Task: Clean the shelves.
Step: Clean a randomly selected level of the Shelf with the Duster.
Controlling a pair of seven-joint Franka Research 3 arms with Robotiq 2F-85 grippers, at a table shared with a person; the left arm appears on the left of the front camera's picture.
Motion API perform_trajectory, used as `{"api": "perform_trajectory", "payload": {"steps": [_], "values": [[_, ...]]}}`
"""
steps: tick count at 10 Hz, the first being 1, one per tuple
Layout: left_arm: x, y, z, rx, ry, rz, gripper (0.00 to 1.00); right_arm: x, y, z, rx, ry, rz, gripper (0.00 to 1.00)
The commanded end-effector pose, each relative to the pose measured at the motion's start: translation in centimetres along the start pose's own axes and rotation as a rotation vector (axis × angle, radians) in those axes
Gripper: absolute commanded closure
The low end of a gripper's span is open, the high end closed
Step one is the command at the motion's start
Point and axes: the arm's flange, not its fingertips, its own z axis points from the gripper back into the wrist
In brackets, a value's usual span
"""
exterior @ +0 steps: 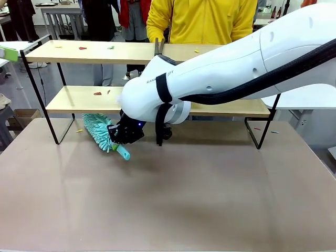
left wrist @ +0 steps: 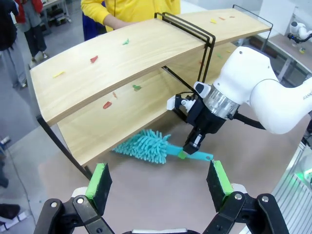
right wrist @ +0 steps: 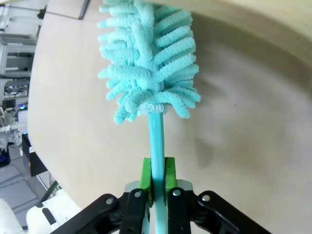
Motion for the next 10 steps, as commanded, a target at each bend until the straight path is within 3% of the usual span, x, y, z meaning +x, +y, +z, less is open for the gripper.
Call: {"api": "perform_trajectory", "payload": {"steps": [1, 2, 5, 7, 10], "values": [[0.0, 0.0, 0.0, -0.001, -0.004, 0.003, 0.00, -0.4, 0.7, 0.1, 0.063, 0.027, 0.050, 0.90], [0.0, 0.0, 0.0, -0.001, -0.004, 0.003, 0.00, -0.6, 0.9, 0.0, 0.076, 0.031, 0.062, 0.98], [0.0, 0.0, 0.0, -0.001, -0.004, 0.003, 0.00, -1.0, 2.0, -0.5, 0.107, 0.030, 0.117, 0.98], [0.0, 0.0, 0.0, -0.001, -0.004, 0.003, 0.00, -1.0, 2.2, -1.3, 0.086, 0.083, 0.150, 0.98], [0.0, 0.0, 0.0, -0.001, -0.004, 0.003, 0.00, -1.8, 1.3, 1.5, 0.060, 0.211, 0.214, 0.98]]}}
